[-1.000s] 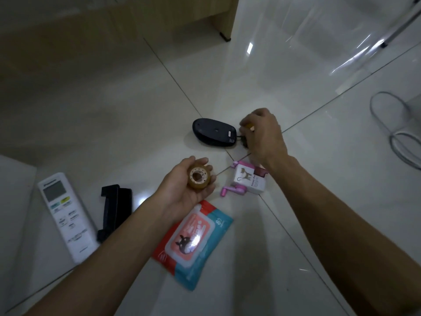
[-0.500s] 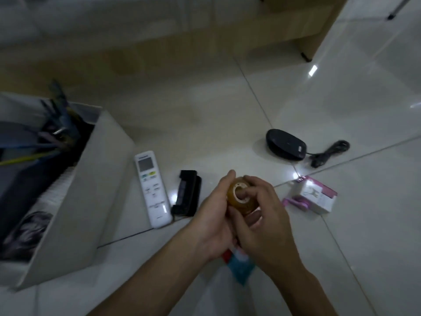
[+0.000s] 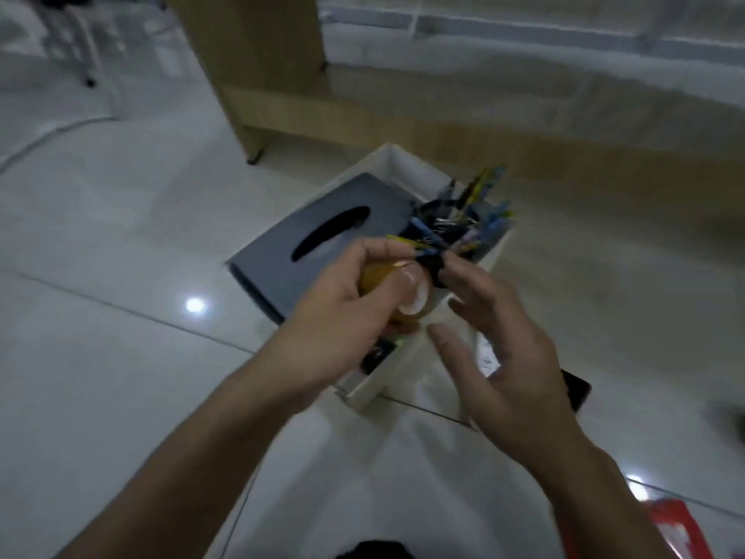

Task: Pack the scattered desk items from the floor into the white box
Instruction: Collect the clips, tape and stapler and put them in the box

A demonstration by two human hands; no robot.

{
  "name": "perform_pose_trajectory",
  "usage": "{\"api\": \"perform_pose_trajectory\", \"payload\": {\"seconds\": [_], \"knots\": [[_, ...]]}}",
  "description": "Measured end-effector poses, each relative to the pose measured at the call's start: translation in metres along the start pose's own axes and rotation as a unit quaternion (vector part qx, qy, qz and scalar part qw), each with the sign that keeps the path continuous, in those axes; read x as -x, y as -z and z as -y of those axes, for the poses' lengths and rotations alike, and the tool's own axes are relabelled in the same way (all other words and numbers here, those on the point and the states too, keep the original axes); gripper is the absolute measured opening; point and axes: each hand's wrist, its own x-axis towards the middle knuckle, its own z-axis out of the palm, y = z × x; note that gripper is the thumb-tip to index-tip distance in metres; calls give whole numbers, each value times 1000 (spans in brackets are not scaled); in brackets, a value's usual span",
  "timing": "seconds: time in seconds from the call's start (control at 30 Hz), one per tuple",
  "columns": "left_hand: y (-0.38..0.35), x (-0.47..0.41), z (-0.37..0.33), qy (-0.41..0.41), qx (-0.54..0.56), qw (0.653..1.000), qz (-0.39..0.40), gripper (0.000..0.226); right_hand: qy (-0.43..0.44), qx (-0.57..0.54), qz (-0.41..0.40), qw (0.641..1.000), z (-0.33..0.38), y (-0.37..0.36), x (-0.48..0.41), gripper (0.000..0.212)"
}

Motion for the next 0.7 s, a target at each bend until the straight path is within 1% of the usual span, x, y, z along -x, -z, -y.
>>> {"api": "perform_pose_trajectory", "payload": {"seconds": [0.03, 0.1, 0.13, 0.2, 0.23, 0.27, 0.37, 0.47, 0.53, 0.6, 0.63, 0.67, 0.7], "knots": [[17, -1, 1, -18, -90, 996, -9, 12, 0, -10, -13, 1000, -2, -5, -6, 45], [39, -6, 10, -29, -251, 967, 14, 12, 6, -4, -37, 999, -9, -13, -13, 34], [43, -9, 16, -27, -322, 946, 39, 14, 9, 11, -41, 999, -14, -16, -16, 29], [40, -15, 32, -50, -453, 885, 97, 19, 10, 32, -40, 999, -20, -22, -18, 24], [38, -17, 40, -64, -495, 858, 120, 22, 7, 33, -41, 999, -23, -24, -19, 23], [35, -18, 43, -71, -513, 845, 129, 25, 5, 30, -44, 999, -25, -27, -20, 23], [40, -21, 42, -64, -530, 835, 133, 36, -8, 26, -44, 999, -29, -30, -19, 25], [50, -20, 40, -26, -552, 812, 187, 48, -23, 9, -38, 999, -31, -28, -14, 28], [56, -19, 40, -26, -562, 801, 204, 51, -34, -11, -41, 999, -30, -26, -9, 29], [60, -19, 40, -31, -562, 801, 204, 46, -38, -15, -50, 998, -28, -27, -3, 28], [57, -19, 40, -36, -554, 807, 203, 42, -41, -13, -60, 997, -27, -25, 2, 28], [56, -18, 41, -43, -542, 819, 184, 37, -42, -19, -65, 997, -25, -26, 5, 28], [55, -16, 41, -62, -523, 837, 147, 33, -44, -30, -68, 996, -25, -29, 7, 29]]}}
